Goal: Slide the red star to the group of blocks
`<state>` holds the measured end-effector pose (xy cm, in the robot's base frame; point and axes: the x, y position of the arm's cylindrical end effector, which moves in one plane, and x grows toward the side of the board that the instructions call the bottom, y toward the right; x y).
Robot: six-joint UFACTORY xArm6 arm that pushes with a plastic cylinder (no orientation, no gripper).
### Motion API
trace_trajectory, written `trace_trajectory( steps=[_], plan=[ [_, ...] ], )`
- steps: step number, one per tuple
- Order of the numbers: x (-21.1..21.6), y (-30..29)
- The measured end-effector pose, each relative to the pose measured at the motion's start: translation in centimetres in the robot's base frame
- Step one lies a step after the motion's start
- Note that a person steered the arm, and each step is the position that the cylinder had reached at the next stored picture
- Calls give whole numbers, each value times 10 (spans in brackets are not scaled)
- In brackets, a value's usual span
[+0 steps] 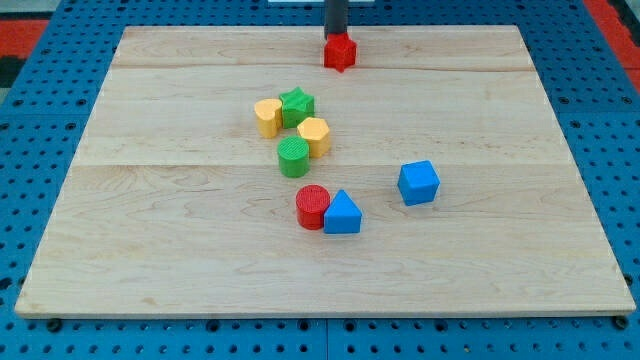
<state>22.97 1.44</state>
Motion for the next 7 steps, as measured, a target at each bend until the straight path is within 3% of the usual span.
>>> trace_trajectory(
  steps=[2, 3, 5, 6, 7],
  plan=[
    [52, 13],
    [65, 55],
    [143, 24],
    [146, 79],
    [190, 162]
  ],
)
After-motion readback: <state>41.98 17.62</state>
